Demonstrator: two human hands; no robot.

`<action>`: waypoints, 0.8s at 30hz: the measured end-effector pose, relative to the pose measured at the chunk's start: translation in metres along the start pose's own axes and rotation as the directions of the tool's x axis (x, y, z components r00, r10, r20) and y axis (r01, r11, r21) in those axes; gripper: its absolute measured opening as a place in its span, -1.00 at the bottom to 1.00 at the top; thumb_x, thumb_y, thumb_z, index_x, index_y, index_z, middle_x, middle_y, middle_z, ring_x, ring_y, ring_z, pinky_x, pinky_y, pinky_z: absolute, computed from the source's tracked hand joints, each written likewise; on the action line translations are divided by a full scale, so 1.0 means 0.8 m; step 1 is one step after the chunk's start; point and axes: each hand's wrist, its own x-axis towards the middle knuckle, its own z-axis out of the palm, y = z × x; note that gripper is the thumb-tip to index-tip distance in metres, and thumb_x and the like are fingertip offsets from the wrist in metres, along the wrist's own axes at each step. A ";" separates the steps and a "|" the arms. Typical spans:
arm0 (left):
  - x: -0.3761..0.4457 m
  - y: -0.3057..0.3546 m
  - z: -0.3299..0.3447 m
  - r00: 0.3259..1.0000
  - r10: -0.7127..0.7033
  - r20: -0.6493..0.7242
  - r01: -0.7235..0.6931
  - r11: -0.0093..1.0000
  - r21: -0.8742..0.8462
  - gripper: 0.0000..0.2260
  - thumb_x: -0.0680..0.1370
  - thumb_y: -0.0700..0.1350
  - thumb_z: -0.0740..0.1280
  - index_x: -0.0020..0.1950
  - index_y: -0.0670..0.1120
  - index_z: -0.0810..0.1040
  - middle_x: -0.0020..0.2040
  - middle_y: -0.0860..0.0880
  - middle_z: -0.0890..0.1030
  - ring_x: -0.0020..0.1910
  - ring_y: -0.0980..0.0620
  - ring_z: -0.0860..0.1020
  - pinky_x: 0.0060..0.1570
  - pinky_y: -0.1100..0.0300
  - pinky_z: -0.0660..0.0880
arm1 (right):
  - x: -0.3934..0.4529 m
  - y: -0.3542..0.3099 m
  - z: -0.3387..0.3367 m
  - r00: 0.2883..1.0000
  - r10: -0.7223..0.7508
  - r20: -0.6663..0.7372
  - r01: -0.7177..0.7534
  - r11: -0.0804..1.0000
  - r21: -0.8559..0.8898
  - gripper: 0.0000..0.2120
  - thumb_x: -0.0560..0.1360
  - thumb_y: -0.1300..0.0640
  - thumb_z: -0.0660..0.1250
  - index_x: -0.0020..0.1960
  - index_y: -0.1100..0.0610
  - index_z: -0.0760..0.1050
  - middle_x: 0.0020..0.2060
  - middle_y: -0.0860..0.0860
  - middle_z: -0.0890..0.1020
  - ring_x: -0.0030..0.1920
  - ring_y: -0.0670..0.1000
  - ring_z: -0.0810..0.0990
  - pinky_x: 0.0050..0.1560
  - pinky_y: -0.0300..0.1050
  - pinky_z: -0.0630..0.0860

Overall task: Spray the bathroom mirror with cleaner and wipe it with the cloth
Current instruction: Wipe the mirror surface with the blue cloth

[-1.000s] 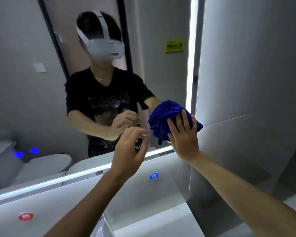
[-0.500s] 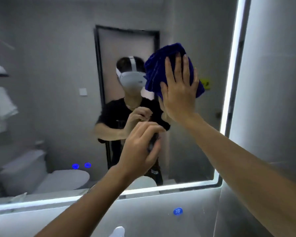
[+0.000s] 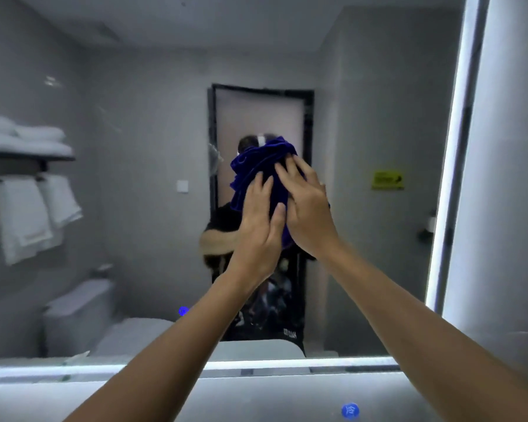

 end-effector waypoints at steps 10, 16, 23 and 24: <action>0.051 -0.002 0.037 0.988 0.130 -0.084 -0.054 0.800 0.597 -0.46 0.67 0.00 -0.08 0.60 -0.19 -0.06 0.60 -0.23 -0.10 0.58 -0.18 -0.17 0.54 -0.10 -0.22 | 0.009 0.009 -0.046 0.994 -0.042 0.100 0.039 0.999 0.028 -0.52 0.57 0.28 0.10 0.48 0.26 0.33 0.42 0.15 0.43 0.47 0.05 0.32 0.51 -0.11 0.23; 0.073 0.008 0.046 0.970 0.244 0.010 -0.183 0.698 0.692 -0.47 0.67 -0.09 0.06 0.57 -0.30 0.01 0.56 -0.36 -0.03 0.57 -0.29 -0.07 0.54 -0.13 -0.05 | -0.001 0.024 -0.041 0.994 0.010 -0.105 -0.012 1.000 -0.021 -0.60 0.59 0.30 0.14 0.40 0.26 0.44 0.34 0.16 0.52 0.37 0.05 0.46 0.42 -0.26 0.31; 0.089 -0.010 0.021 0.936 0.304 0.178 -0.329 0.578 0.746 -0.42 0.68 0.10 -0.02 0.61 -0.16 -0.05 0.60 -0.25 -0.09 0.59 -0.20 -0.12 0.54 -0.09 0.03 | -0.018 0.056 -0.050 0.967 -0.059 -0.247 0.025 0.990 -0.139 -0.59 0.55 0.43 0.21 0.38 0.27 0.46 0.30 0.19 0.54 0.34 0.07 0.47 0.40 -0.28 0.33; 0.098 -0.012 0.011 0.917 0.343 0.204 -0.369 0.538 0.758 -0.44 0.68 0.08 0.00 0.60 -0.16 0.00 0.60 -0.24 -0.05 0.59 -0.19 -0.09 0.55 -0.08 -0.01 | -0.019 0.058 -0.049 0.966 -0.062 -0.251 0.024 0.988 -0.151 -0.60 0.55 0.42 0.21 0.37 0.28 0.47 0.30 0.20 0.54 0.34 0.08 0.47 0.40 -0.23 0.35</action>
